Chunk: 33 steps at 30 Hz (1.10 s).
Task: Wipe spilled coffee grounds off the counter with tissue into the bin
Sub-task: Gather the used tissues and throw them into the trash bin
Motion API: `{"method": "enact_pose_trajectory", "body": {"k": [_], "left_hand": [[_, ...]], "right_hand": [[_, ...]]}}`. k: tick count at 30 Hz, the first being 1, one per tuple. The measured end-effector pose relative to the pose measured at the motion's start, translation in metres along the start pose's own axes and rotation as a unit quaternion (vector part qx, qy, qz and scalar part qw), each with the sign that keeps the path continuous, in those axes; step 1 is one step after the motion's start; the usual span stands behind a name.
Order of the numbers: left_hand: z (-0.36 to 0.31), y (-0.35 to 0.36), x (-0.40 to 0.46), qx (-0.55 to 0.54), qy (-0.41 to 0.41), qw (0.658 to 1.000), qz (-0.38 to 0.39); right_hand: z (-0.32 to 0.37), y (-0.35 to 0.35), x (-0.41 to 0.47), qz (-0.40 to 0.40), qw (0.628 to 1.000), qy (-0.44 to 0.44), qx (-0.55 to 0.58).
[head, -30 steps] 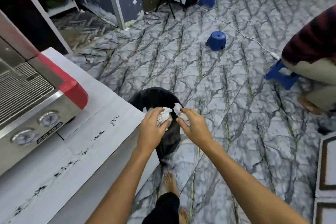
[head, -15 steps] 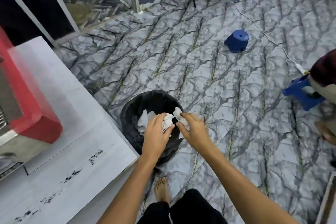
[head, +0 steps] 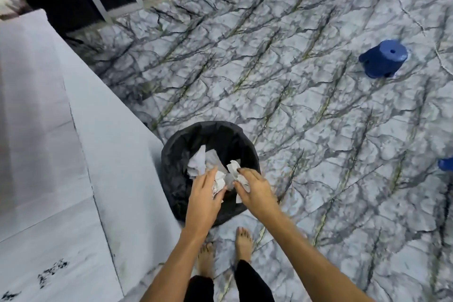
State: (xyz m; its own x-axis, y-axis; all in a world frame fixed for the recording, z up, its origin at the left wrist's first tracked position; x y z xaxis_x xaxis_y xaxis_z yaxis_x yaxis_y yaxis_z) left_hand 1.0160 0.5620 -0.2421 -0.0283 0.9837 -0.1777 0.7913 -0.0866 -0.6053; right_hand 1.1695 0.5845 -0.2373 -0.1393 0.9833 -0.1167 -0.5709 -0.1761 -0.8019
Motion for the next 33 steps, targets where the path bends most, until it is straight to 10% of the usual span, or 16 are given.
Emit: {"method": "enact_pose_trajectory", "body": {"k": [20, 33], "left_hand": [[0.227, 0.171, 0.099, 0.023, -0.162, 0.986, 0.014], [0.217, 0.137, 0.075, 0.065, -0.168, 0.984, -0.004]], "right_hand": [[-0.170, 0.262, 0.107, 0.166, 0.986, 0.029, 0.009], [-0.149, 0.216, 0.096, 0.133, 0.990, 0.003, -0.053]]}}
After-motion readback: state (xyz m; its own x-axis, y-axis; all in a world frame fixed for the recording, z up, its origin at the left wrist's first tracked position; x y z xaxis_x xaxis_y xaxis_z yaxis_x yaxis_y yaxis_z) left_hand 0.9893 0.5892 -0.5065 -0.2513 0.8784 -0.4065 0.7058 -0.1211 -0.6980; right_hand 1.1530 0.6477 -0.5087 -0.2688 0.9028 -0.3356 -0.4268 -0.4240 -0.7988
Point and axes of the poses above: each hand's wrist, its own x-axis towards the middle knuckle, its own y-axis out of the palm, z = x × y, the point moved 9 cm from there along x, towards the middle knuckle, and after that the axes turned 8 degrees about -x, right-handed, at the moved point
